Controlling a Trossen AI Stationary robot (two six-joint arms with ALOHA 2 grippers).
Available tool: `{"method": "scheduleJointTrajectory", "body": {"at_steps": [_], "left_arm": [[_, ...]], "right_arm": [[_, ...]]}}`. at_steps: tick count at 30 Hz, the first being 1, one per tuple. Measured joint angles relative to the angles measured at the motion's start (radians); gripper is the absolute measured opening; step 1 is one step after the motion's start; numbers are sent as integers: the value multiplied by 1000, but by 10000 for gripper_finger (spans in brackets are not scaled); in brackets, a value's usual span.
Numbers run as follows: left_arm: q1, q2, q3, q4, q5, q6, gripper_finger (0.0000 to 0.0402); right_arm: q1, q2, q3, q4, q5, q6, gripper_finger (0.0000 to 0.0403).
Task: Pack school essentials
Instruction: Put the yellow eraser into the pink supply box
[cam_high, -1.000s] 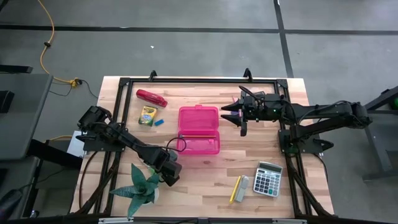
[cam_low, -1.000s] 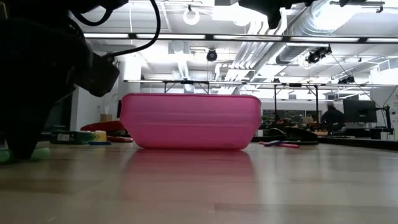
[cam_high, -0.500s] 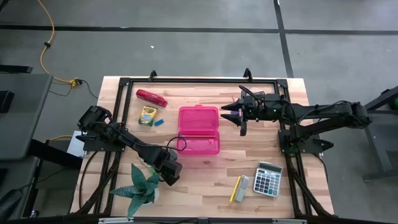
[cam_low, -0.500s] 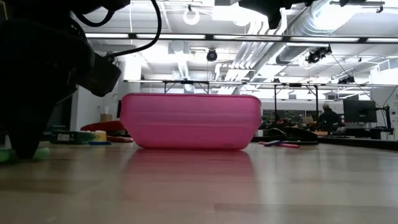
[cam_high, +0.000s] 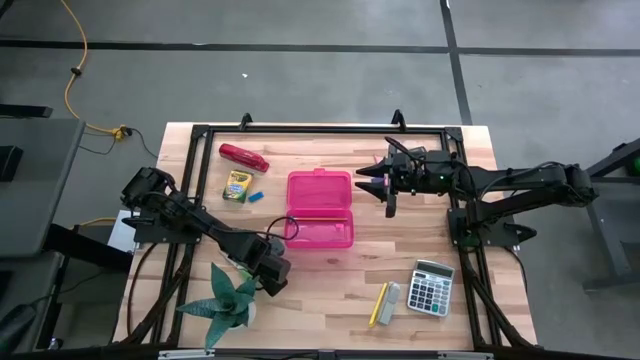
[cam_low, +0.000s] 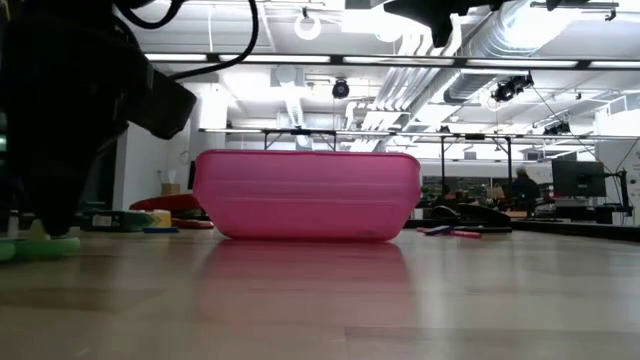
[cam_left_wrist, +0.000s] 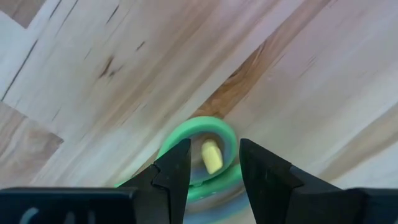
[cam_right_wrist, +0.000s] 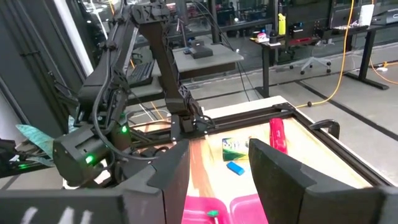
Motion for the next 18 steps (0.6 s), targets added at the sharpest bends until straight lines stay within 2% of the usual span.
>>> {"method": "scheduleJointTrajectory", "body": {"at_steps": [18], "left_arm": [[20,0,0,-36,38,133,126]], "right_arm": [[0,0,0,-1,-1,2,158]]}}
